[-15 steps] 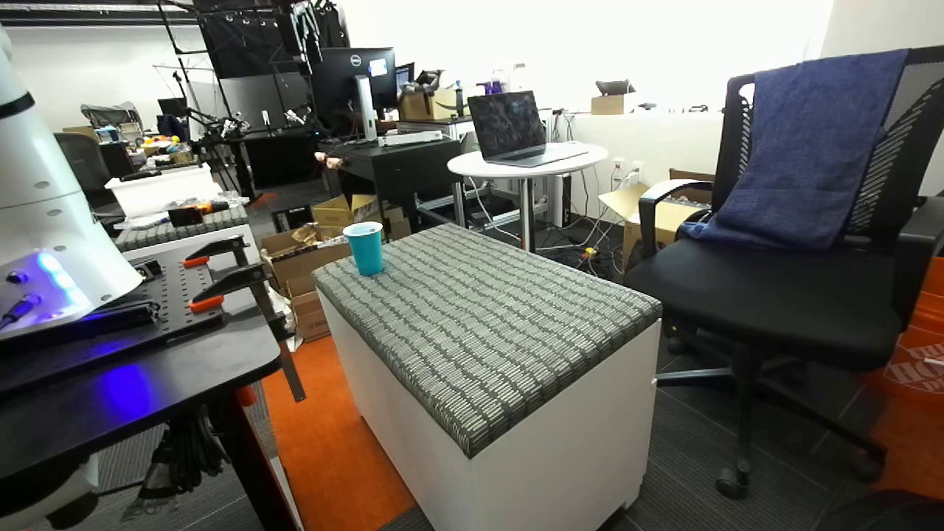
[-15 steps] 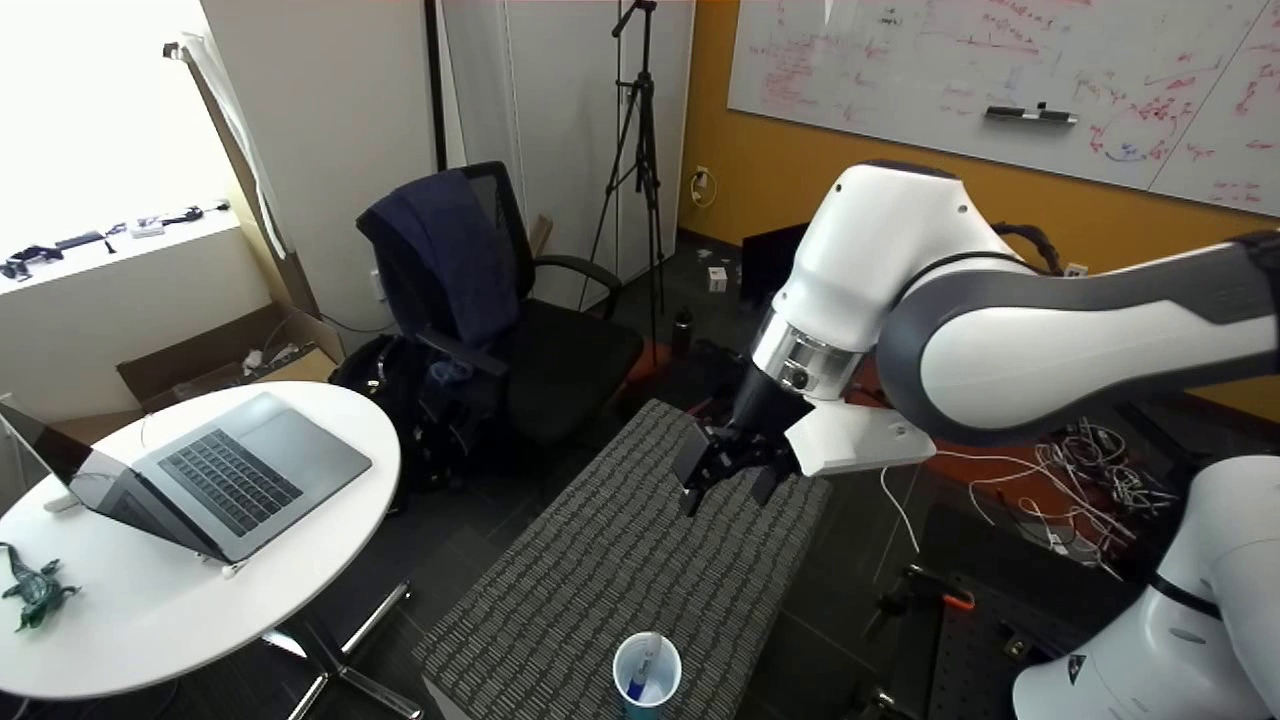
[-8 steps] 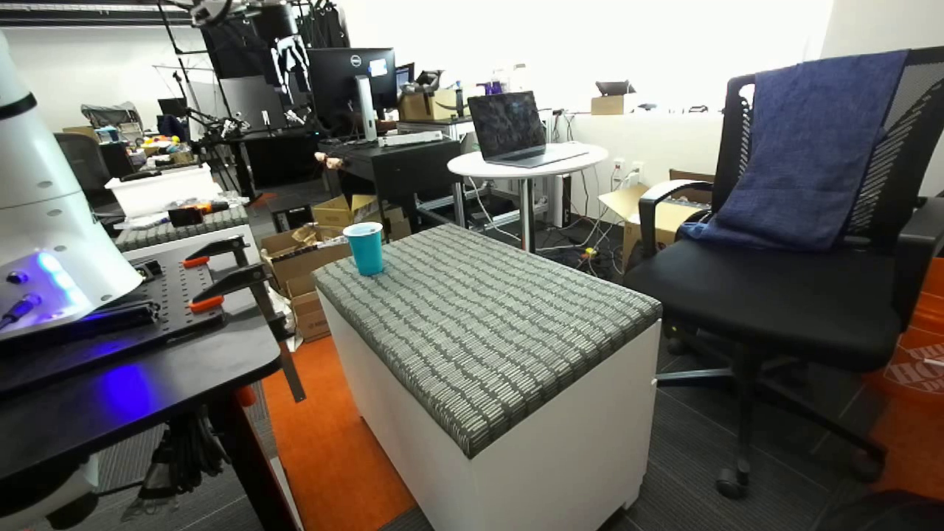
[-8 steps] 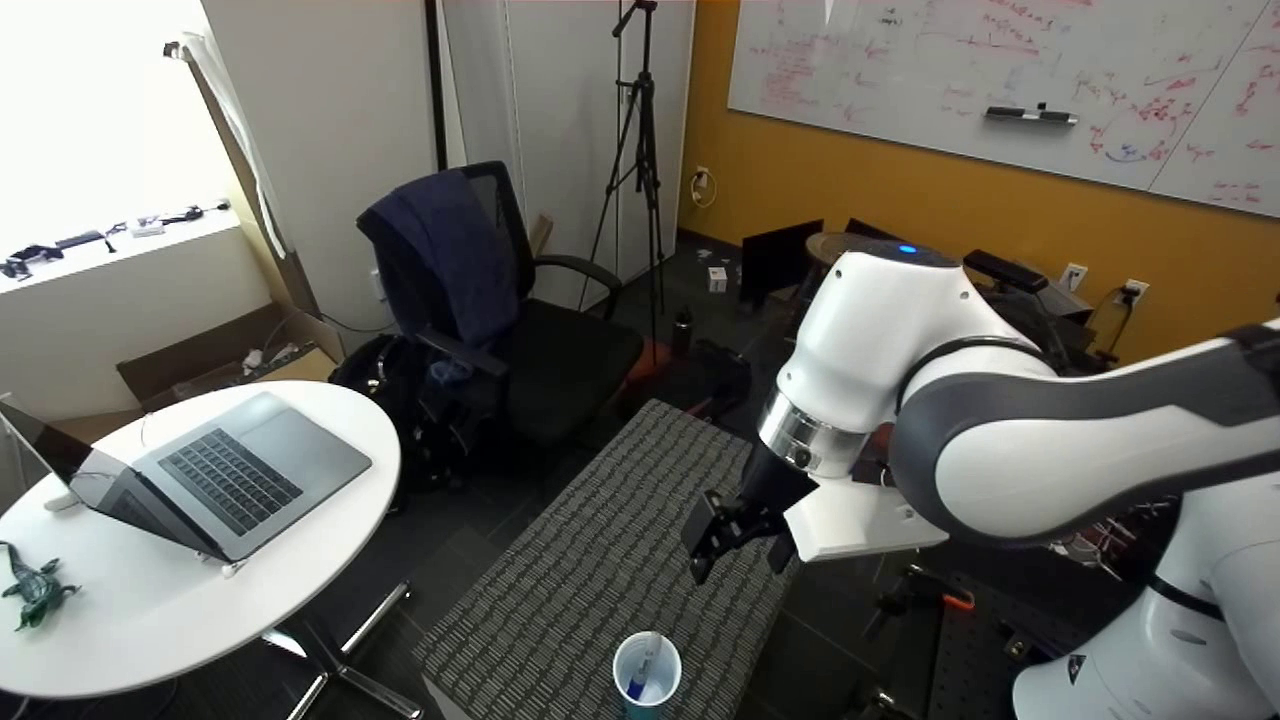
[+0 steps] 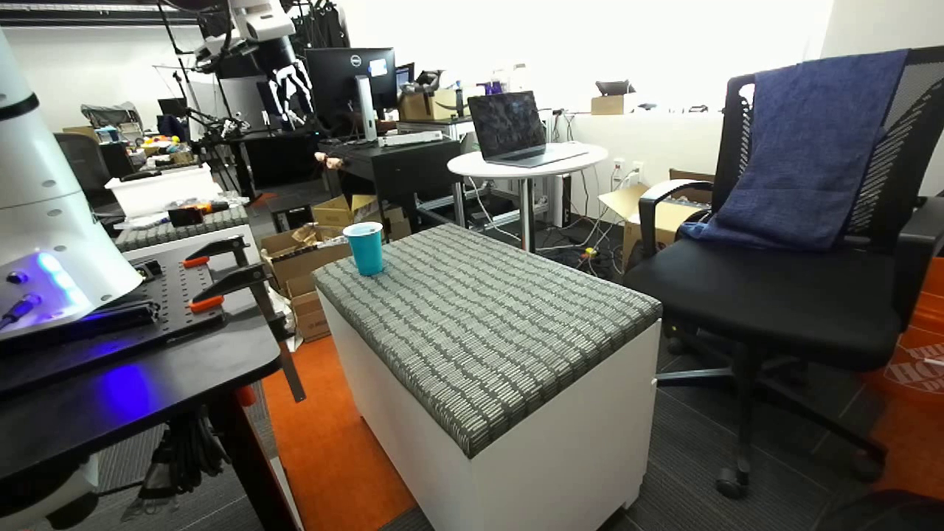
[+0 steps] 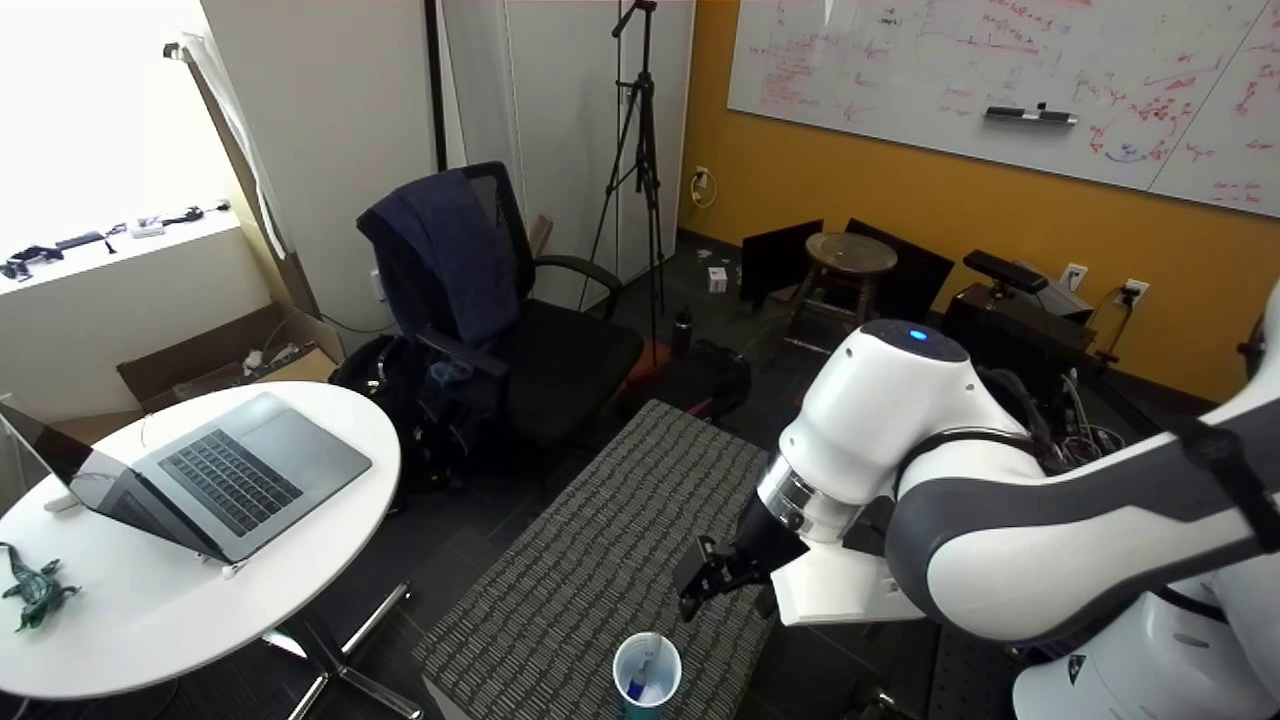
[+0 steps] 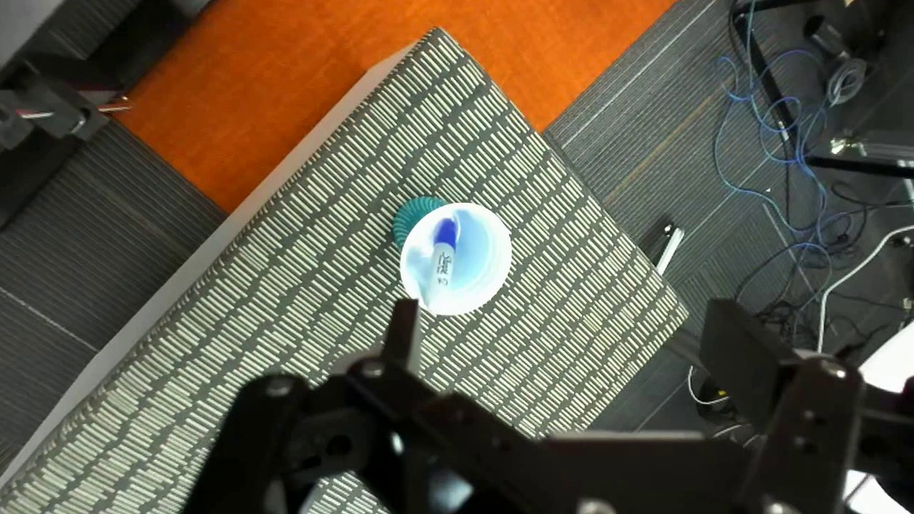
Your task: Take the marker out of the mug and put it on the table
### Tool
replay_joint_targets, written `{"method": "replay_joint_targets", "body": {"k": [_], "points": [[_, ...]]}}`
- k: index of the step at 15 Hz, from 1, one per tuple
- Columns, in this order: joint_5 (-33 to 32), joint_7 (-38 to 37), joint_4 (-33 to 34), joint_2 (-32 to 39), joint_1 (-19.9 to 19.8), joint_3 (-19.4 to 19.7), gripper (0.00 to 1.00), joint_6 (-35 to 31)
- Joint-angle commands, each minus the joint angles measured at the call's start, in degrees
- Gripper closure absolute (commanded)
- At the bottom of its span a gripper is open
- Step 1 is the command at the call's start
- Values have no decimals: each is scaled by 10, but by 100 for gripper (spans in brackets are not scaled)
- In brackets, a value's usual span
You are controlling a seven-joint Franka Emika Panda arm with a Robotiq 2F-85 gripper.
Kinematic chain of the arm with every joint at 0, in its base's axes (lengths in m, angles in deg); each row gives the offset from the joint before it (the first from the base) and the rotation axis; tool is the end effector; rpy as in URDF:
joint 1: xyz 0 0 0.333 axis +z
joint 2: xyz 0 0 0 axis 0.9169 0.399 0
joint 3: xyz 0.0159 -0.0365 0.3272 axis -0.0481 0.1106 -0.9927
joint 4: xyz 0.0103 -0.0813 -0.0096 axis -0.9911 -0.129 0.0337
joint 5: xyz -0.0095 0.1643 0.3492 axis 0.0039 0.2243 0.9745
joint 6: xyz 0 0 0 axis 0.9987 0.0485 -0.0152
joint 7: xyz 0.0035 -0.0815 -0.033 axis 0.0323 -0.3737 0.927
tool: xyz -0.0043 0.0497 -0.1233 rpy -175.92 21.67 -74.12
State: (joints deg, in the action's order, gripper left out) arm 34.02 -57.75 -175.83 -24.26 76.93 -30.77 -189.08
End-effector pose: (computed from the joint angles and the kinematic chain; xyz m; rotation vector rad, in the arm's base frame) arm 0.3758 0.1588 0.3314 -2.6044 1.0813 -0.1400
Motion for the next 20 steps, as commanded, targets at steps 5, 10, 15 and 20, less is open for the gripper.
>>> {"method": "replay_joint_targets", "body": {"k": [5,10,15,20], "points": [[72,19,21,120,44,9,0,-114],[96,28,51,194,41,3,0,-154],[69,9,67,265,42,6,0,-229],[94,22,76,314,30,-15,0,-296]]}}
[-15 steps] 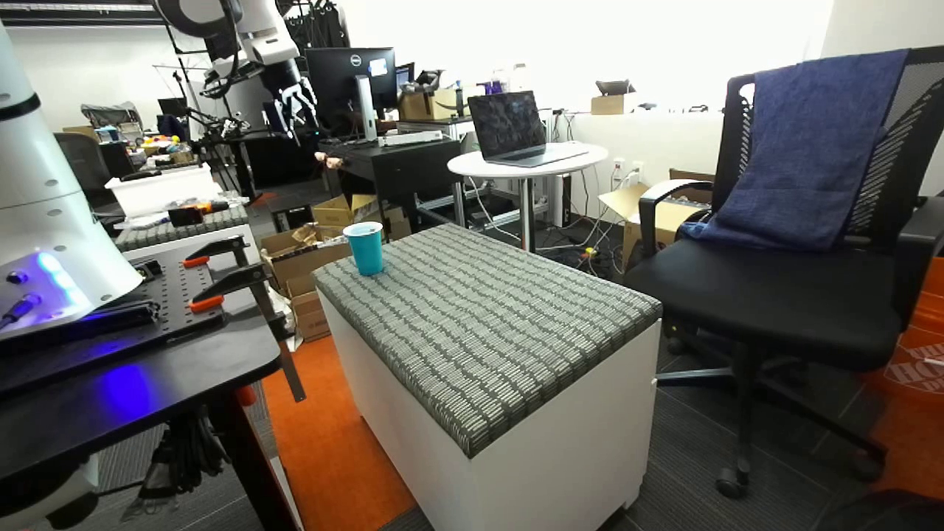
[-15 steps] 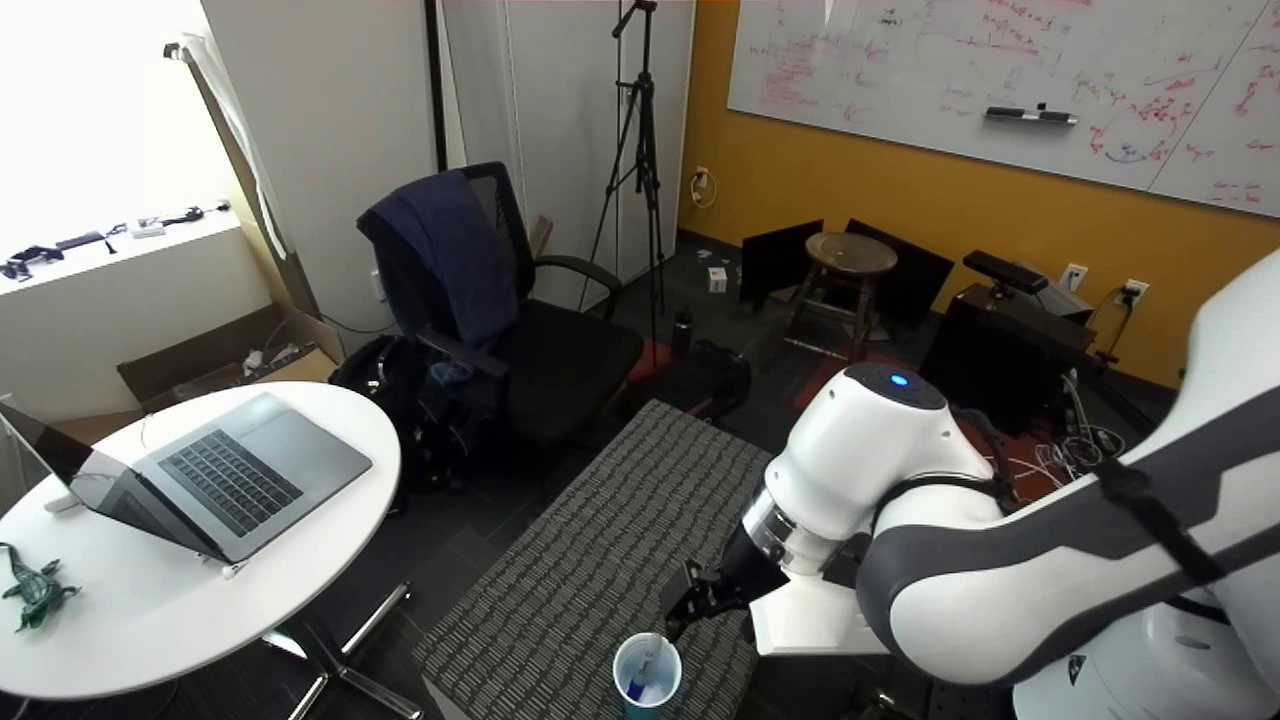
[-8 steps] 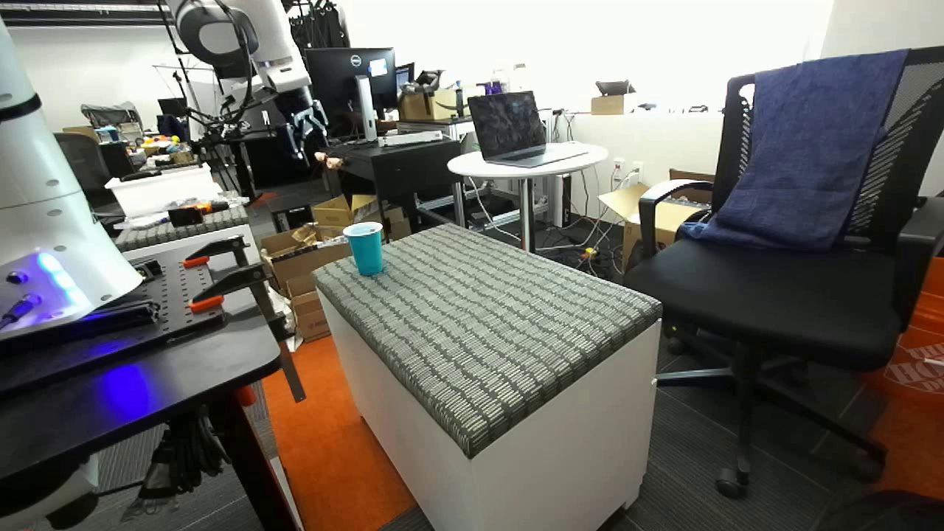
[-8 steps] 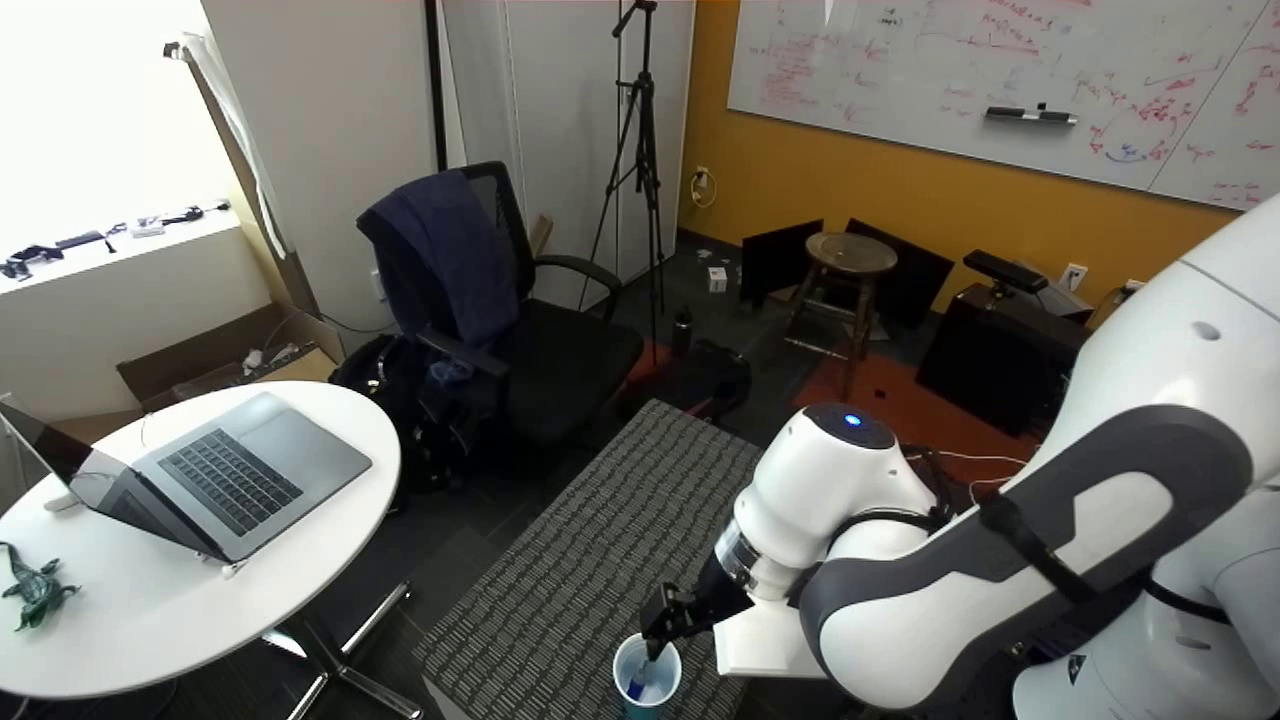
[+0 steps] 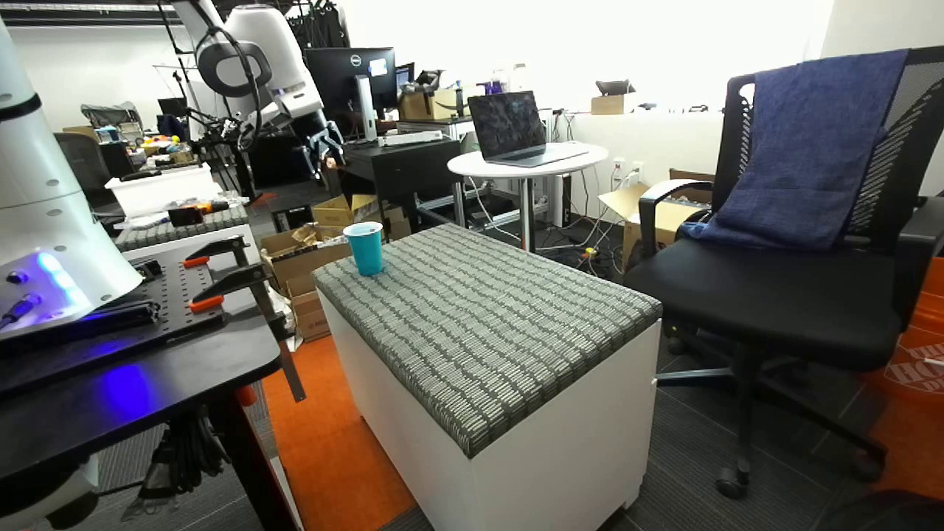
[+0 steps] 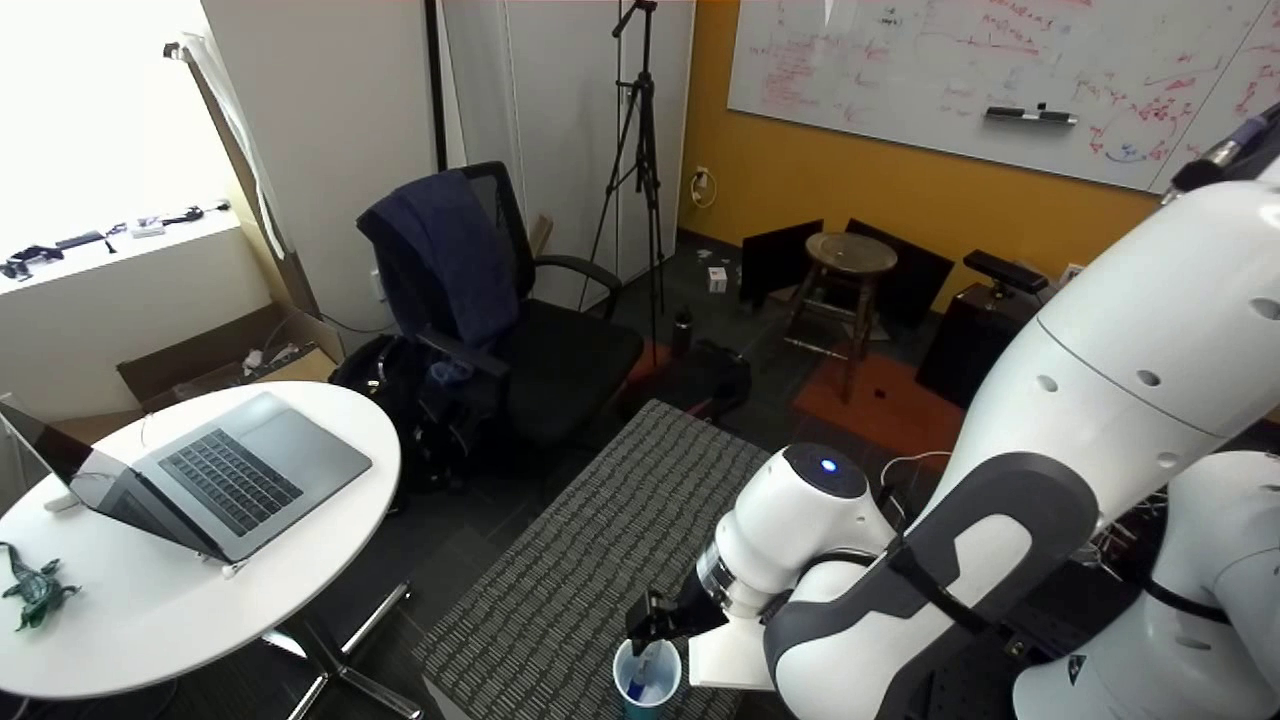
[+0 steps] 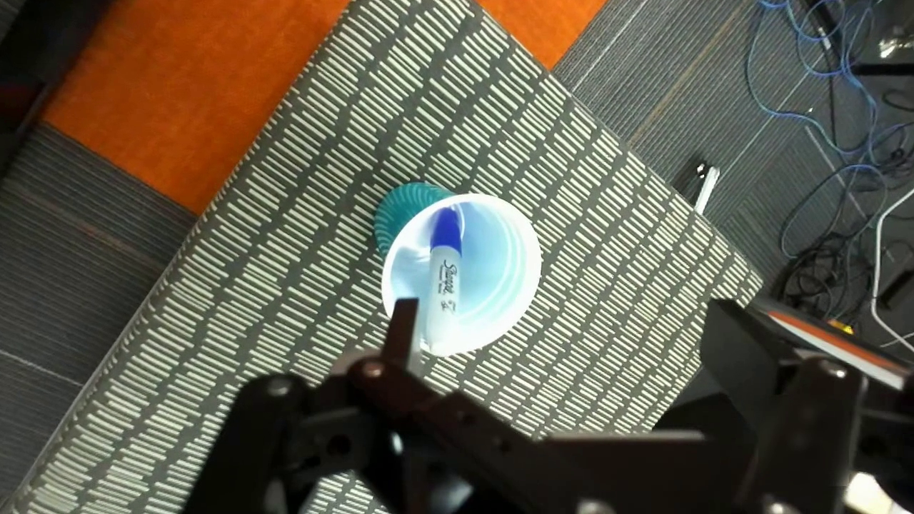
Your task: Take the marker out of the mug and put it on the table
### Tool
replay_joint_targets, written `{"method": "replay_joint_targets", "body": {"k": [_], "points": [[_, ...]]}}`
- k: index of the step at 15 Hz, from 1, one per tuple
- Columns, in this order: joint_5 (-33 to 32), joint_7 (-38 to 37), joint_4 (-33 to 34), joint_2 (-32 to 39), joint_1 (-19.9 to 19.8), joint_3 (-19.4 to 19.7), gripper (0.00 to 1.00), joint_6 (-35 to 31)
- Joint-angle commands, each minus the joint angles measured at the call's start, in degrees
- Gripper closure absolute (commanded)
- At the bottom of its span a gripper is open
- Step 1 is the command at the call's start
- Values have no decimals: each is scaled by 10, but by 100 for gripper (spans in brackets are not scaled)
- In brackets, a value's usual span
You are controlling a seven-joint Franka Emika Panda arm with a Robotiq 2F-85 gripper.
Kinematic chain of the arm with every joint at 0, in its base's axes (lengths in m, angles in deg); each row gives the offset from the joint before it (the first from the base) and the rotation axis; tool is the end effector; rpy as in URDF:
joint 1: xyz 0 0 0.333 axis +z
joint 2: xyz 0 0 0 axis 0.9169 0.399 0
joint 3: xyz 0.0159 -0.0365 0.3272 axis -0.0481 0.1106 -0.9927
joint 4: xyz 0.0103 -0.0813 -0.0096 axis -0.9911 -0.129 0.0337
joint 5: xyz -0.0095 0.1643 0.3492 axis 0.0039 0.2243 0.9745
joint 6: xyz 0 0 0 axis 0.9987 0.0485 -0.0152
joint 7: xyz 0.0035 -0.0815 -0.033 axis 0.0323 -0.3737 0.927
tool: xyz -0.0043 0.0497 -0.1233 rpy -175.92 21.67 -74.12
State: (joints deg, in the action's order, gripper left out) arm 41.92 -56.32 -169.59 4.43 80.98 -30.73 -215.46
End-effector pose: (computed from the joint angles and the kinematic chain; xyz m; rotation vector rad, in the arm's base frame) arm 0.4211 0.1766 0.2060 -2.5373 1.2593 -0.2260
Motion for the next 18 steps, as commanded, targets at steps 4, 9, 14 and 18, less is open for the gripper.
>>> {"method": "replay_joint_targets", "body": {"k": [4,9,14,18], "points": [[10,0,23,58,-14,-22,0,-60],[6,-9,35,100,-15,-14,0,-82],[3,-16,50,132,4,13,0,-84],[4,-18,66,154,10,26,0,-84]]}}
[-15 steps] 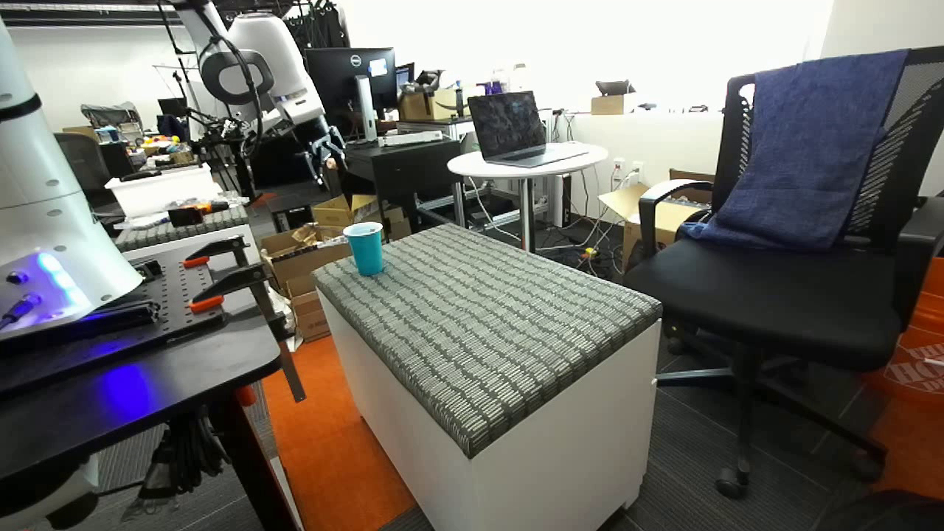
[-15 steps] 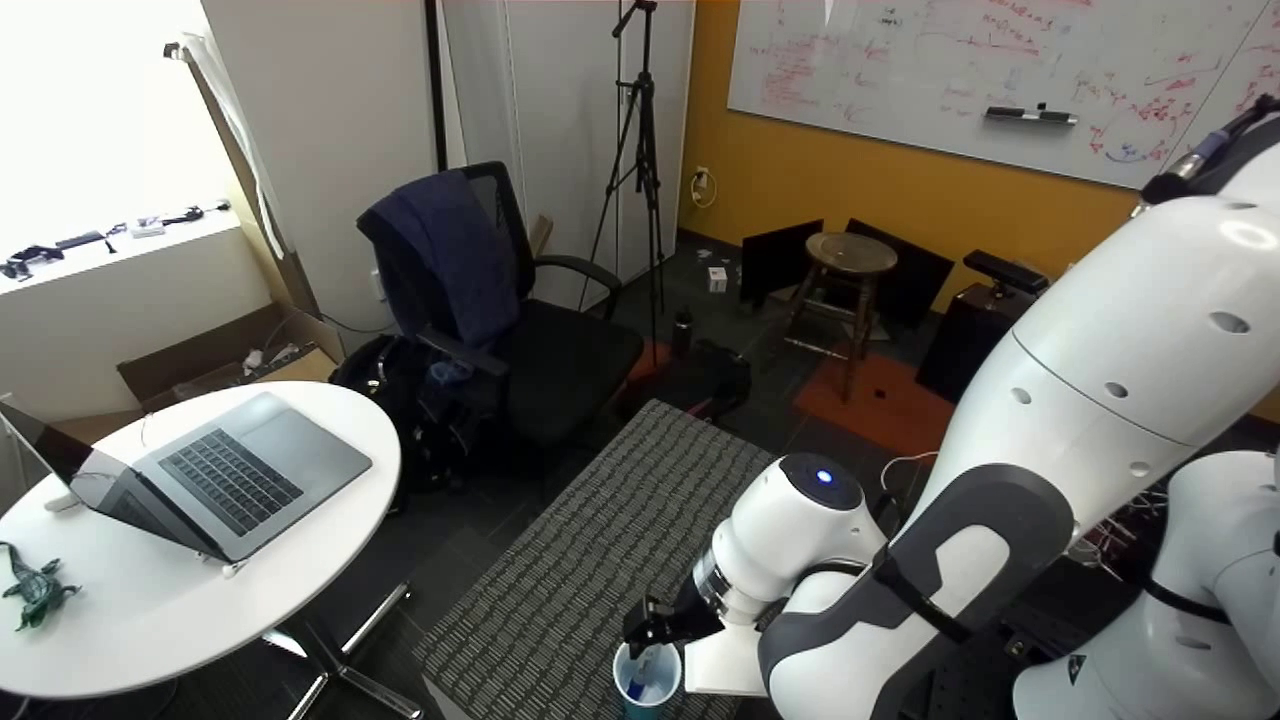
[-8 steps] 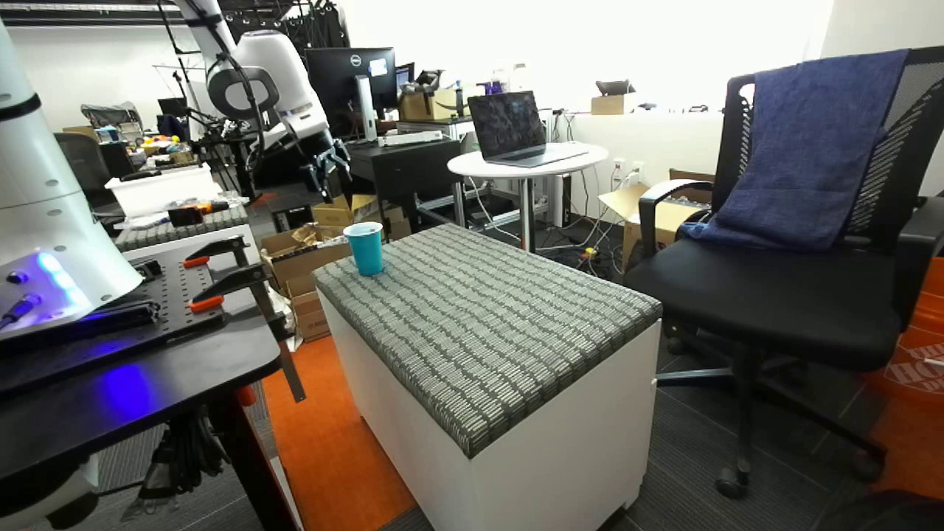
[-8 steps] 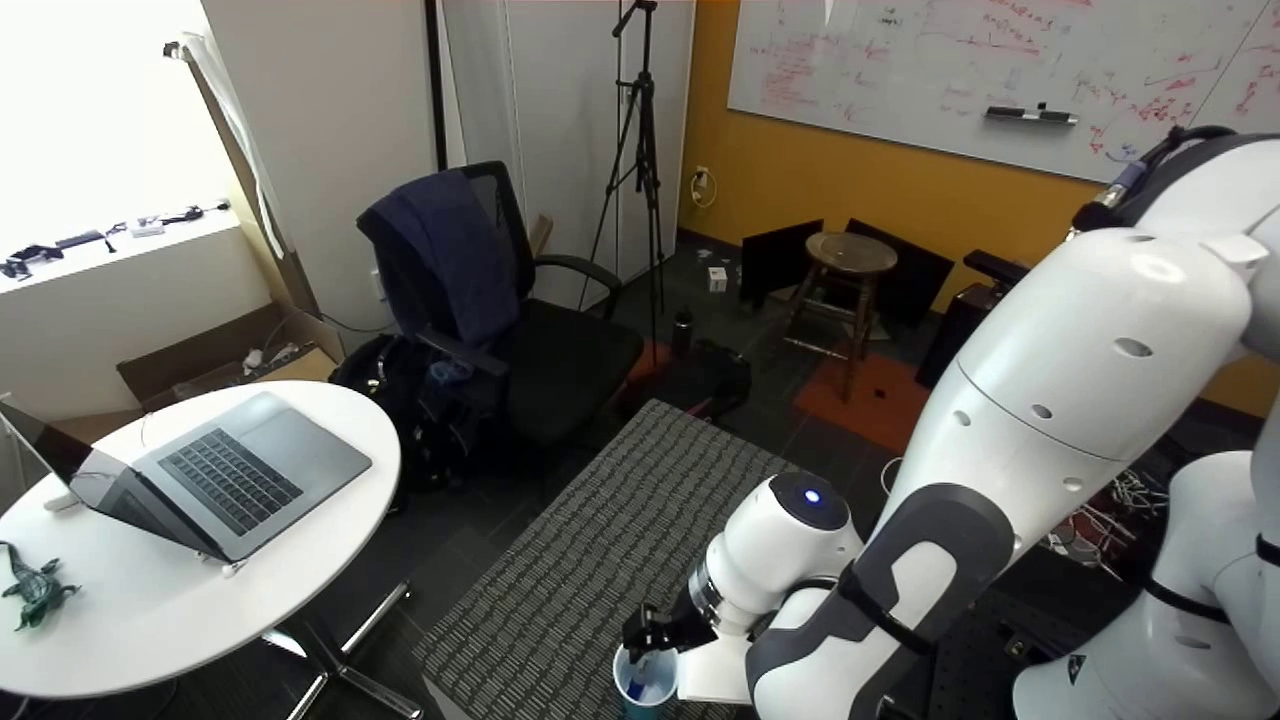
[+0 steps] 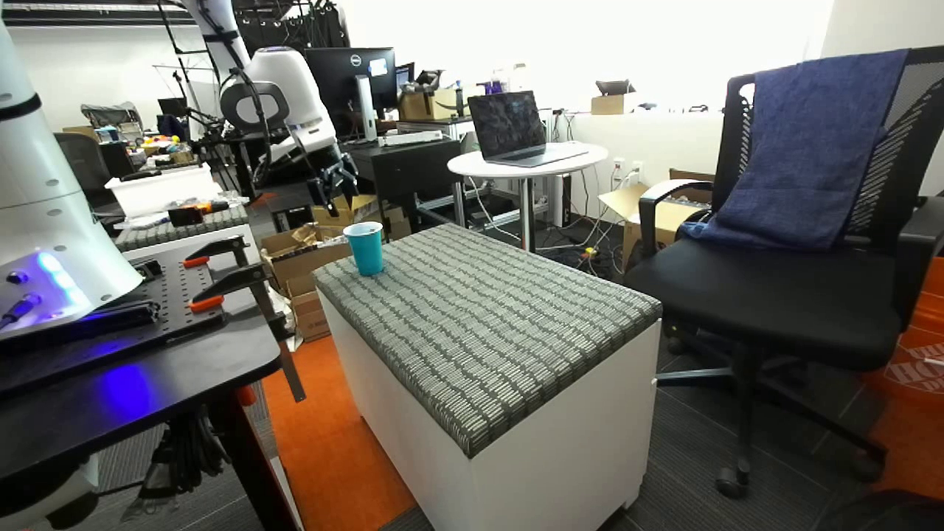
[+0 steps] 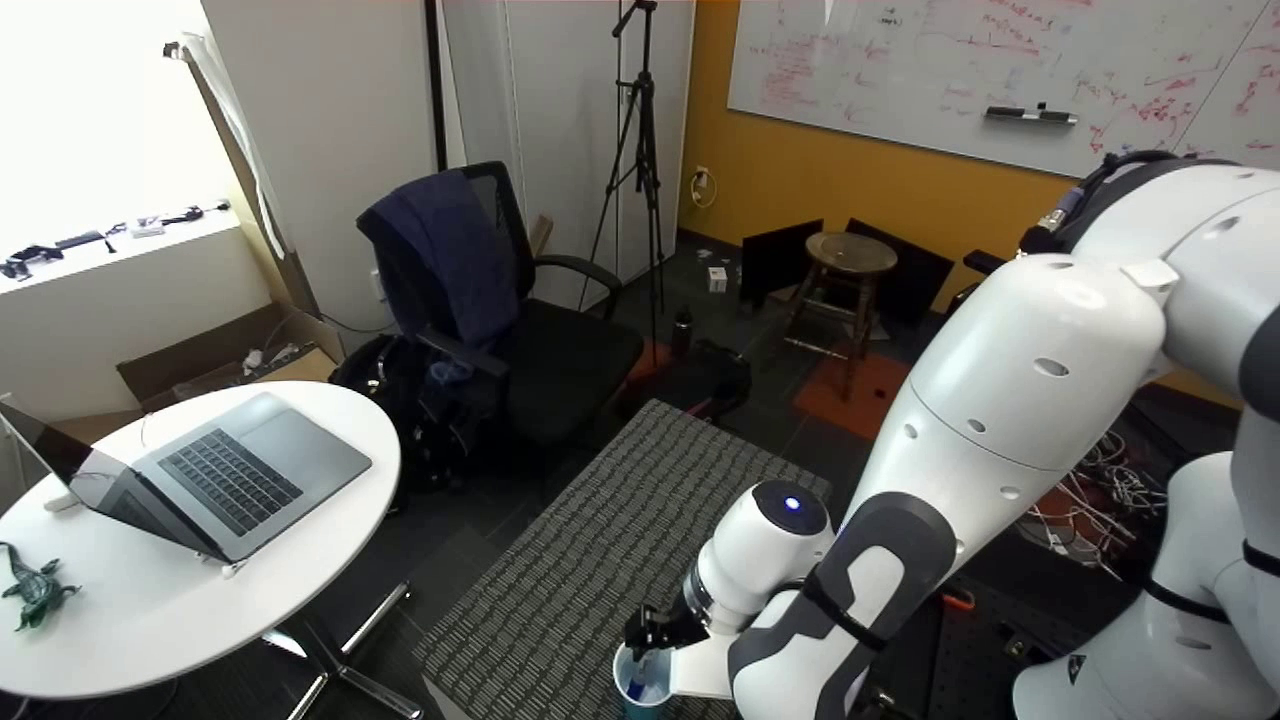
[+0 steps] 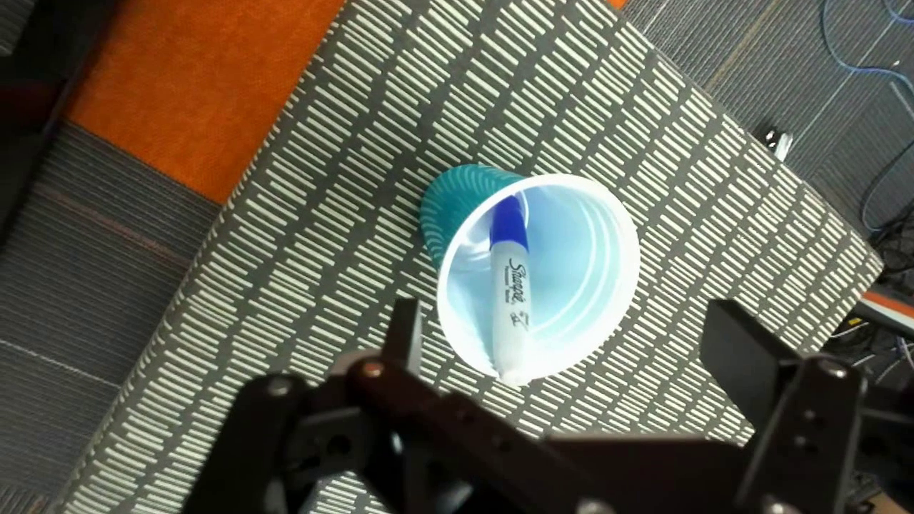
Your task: Take the marker out of the mug and put it on the table
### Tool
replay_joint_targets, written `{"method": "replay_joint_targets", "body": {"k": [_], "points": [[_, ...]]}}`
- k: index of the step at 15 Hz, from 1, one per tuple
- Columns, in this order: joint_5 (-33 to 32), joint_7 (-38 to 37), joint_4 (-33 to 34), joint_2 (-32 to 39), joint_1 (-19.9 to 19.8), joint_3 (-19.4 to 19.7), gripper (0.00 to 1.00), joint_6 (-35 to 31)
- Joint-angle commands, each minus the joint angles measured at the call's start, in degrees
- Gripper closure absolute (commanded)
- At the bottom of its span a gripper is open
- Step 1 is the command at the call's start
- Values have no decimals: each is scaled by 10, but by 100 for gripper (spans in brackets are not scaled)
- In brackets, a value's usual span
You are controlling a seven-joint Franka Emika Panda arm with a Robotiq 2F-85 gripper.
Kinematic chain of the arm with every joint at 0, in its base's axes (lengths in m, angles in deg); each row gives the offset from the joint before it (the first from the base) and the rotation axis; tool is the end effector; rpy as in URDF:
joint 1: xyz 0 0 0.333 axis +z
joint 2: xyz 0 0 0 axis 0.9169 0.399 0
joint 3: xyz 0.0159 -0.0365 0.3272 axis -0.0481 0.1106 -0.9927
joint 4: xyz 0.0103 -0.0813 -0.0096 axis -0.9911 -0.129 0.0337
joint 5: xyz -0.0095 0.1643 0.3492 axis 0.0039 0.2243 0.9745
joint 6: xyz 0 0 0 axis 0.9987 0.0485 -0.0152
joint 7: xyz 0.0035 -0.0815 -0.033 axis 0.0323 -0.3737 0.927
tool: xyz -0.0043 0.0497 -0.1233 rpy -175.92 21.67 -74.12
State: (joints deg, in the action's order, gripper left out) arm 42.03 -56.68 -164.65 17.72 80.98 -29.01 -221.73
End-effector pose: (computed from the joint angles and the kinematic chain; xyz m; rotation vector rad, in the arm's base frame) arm 0.4364 0.1650 0.1357 -2.5511 1.3691 -0.2175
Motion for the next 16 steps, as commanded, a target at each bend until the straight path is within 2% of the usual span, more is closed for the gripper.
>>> {"method": "replay_joint_targets", "body": {"k": [1,5,10,11,12,14,16], "points": [[3,-15,21,28,11,10,0,-24],[3,-14,39,46,19,14,2,-22],[5,-17,46,58,39,26,17,-20],[7,-19,46,60,45,32,25,-23],[7,-20,45,60,49,35,22,-23],[7,-22,45,62,58,45,27,-23],[6,-26,47,65,66,54,27,-23]]}}
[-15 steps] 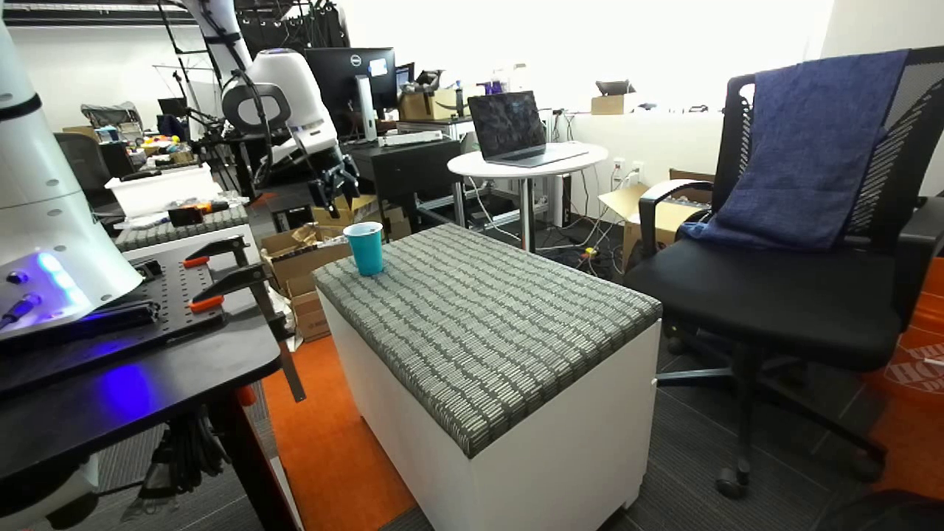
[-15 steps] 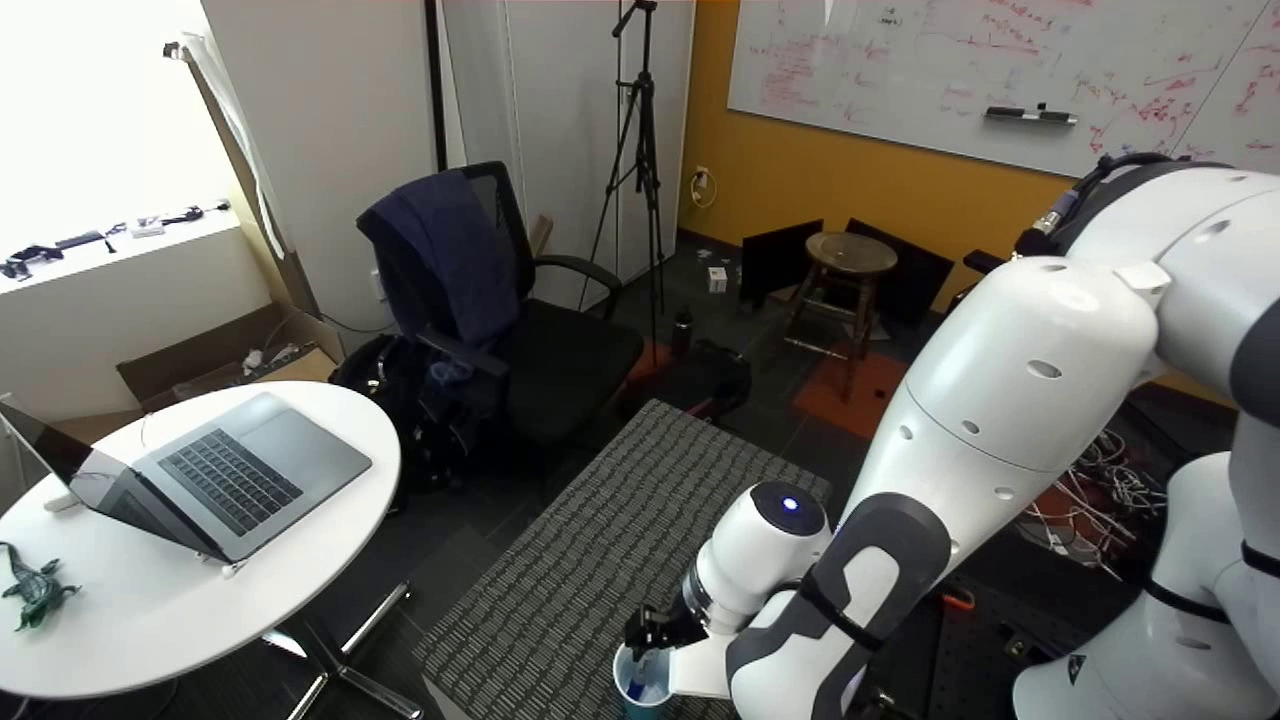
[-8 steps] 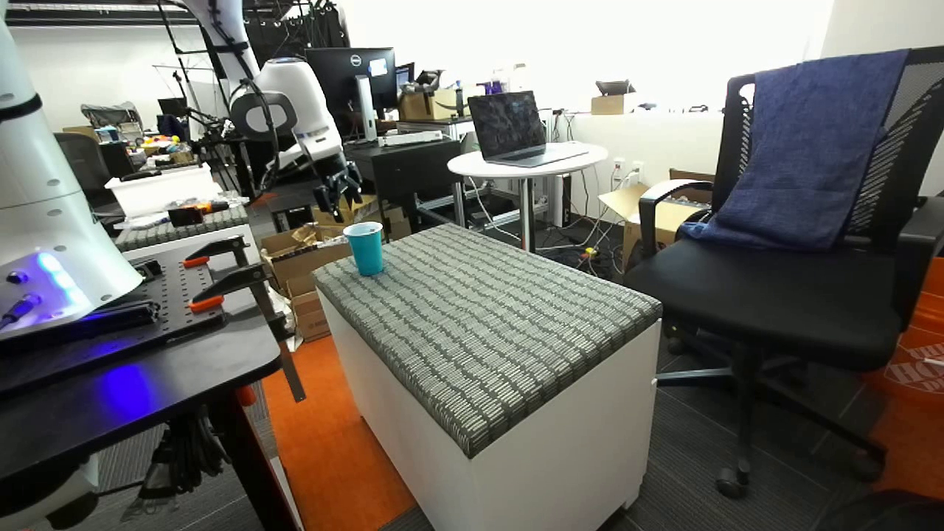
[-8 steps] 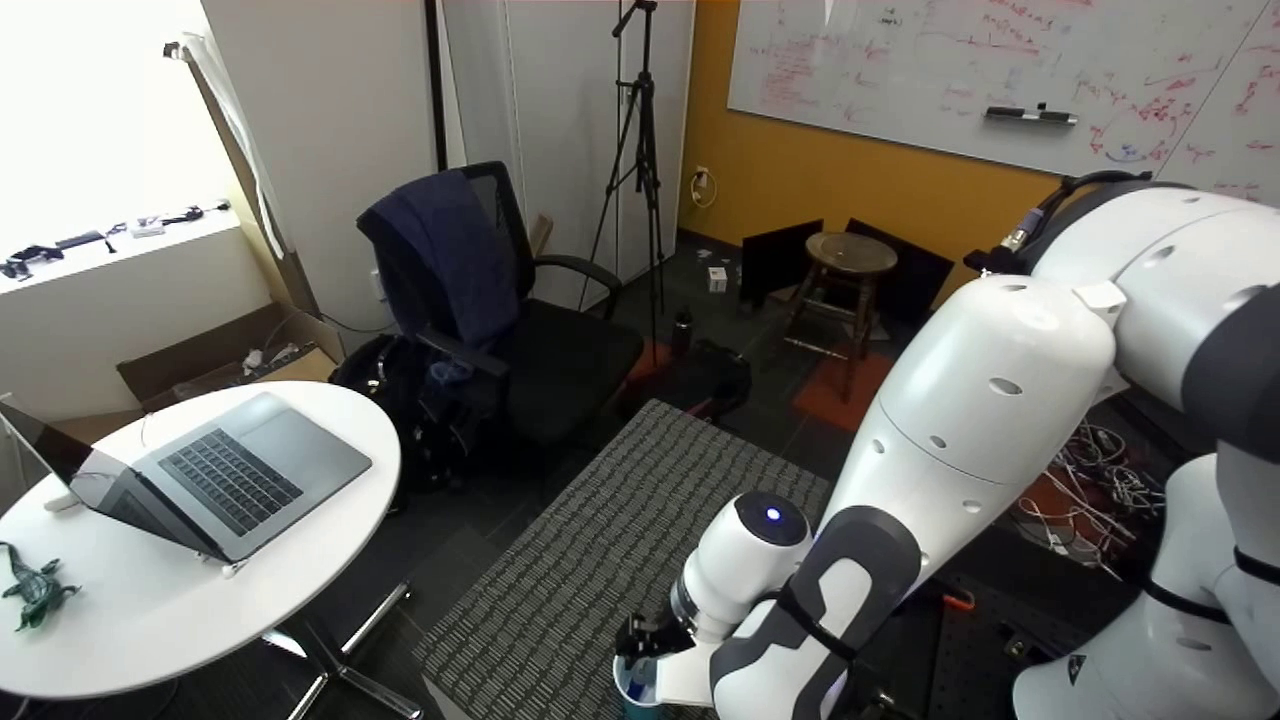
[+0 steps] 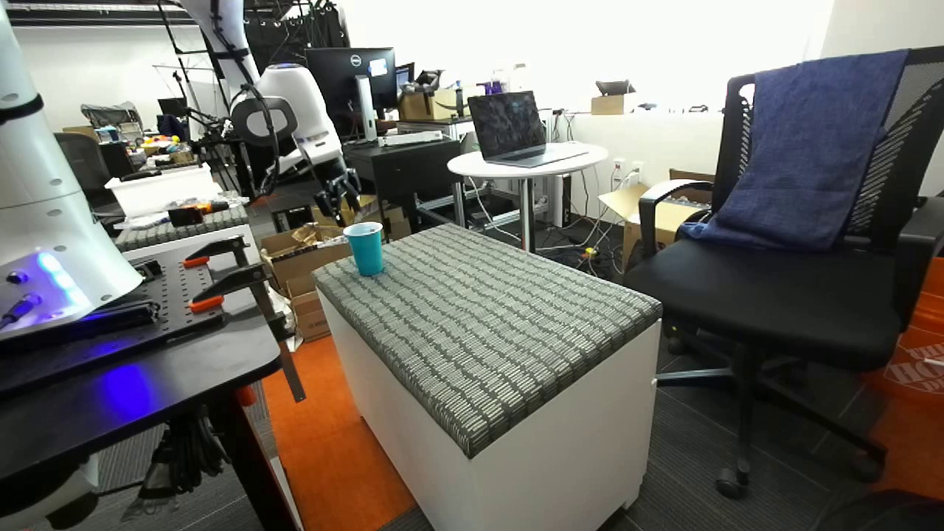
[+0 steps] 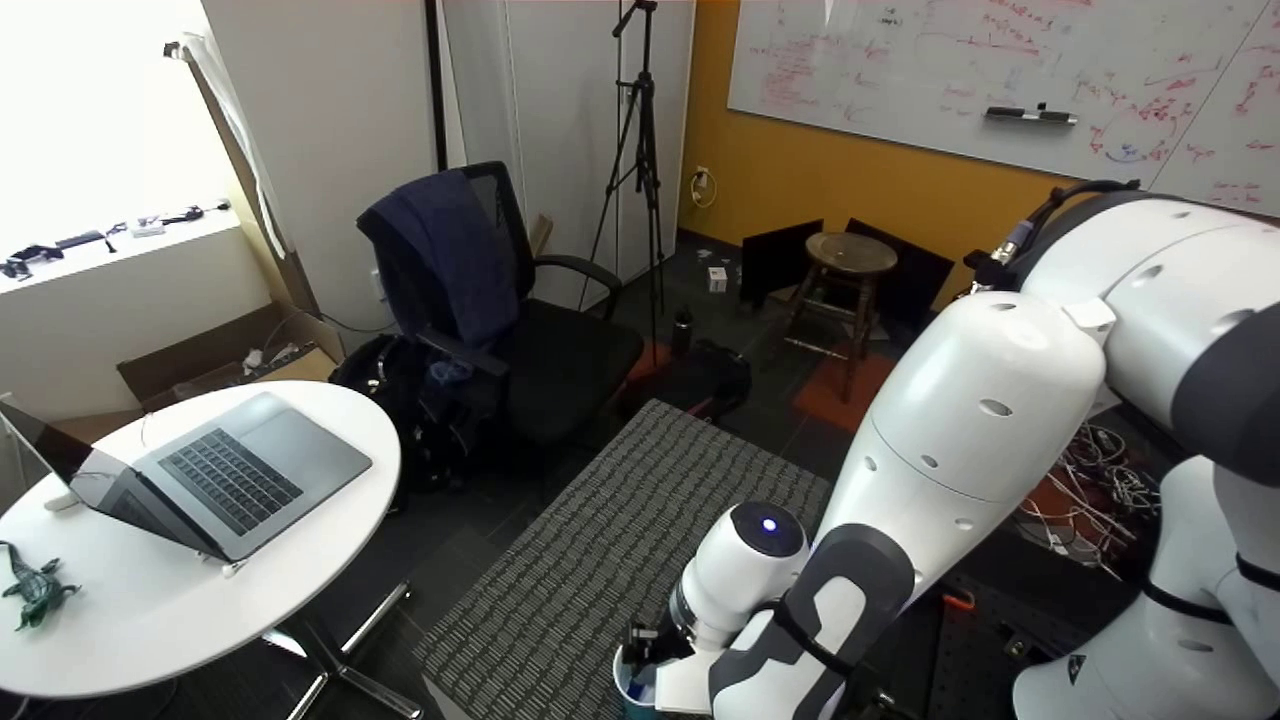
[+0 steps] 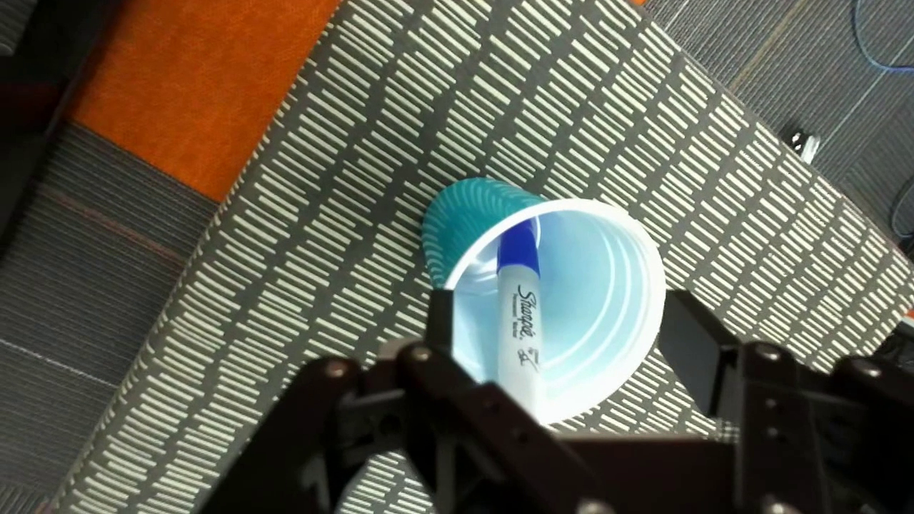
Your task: Take the marker out of the mug and put it on the table
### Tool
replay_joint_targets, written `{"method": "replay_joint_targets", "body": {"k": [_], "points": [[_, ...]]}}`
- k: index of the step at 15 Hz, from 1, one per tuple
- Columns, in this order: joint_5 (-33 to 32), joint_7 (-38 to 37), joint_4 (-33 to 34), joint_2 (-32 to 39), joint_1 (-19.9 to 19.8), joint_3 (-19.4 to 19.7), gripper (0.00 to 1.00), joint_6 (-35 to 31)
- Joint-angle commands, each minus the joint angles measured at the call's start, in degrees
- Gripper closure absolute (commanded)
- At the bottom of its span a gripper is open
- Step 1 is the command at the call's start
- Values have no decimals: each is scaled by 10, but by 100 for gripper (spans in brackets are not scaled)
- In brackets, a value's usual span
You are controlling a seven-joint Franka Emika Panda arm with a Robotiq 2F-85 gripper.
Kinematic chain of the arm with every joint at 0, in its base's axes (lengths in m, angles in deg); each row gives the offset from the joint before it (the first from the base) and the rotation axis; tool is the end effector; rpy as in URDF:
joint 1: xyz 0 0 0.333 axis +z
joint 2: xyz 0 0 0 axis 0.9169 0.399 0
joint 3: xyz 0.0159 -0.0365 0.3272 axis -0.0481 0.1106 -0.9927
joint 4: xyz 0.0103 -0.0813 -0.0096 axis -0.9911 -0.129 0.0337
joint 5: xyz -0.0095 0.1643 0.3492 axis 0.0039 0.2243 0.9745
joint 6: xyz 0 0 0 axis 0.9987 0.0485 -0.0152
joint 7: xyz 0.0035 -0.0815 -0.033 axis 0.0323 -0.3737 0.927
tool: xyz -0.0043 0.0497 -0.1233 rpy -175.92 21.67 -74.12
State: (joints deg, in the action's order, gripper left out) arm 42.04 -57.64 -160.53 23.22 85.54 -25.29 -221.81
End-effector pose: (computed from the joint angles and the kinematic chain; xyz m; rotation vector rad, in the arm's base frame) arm 0.4457 0.1762 0.1073 -2.5763 1.3822 -0.2079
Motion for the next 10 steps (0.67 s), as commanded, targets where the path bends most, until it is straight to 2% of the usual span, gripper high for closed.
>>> {"method": "replay_joint_targets", "body": {"k": [1,5,8,10], "points": [[5,-18,8,13,25,22,27,-23],[5,-20,19,24,48,47,33,-23],[4,-20,31,32,70,67,43,-21],[3,-20,40,39,87,83,44,-17]]}}
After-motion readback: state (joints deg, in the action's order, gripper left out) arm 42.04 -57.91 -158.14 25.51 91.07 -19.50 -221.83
